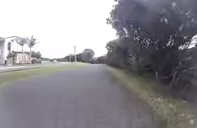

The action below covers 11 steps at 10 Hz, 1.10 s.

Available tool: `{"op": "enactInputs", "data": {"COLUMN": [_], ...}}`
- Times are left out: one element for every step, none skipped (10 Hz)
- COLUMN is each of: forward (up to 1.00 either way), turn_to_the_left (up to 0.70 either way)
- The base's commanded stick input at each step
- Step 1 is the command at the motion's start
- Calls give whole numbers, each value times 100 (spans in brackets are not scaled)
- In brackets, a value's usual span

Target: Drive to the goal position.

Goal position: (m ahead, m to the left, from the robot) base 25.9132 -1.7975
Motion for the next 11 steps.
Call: {"op": "enactInputs", "data": {"forward": [70, 70, 70, 70, 70, 70, 70, 70, 70, 70, 70], "turn_to_the_left": [0, 0, 0, 0, 0, 0, 0, 0, 0, 0, 0]}}
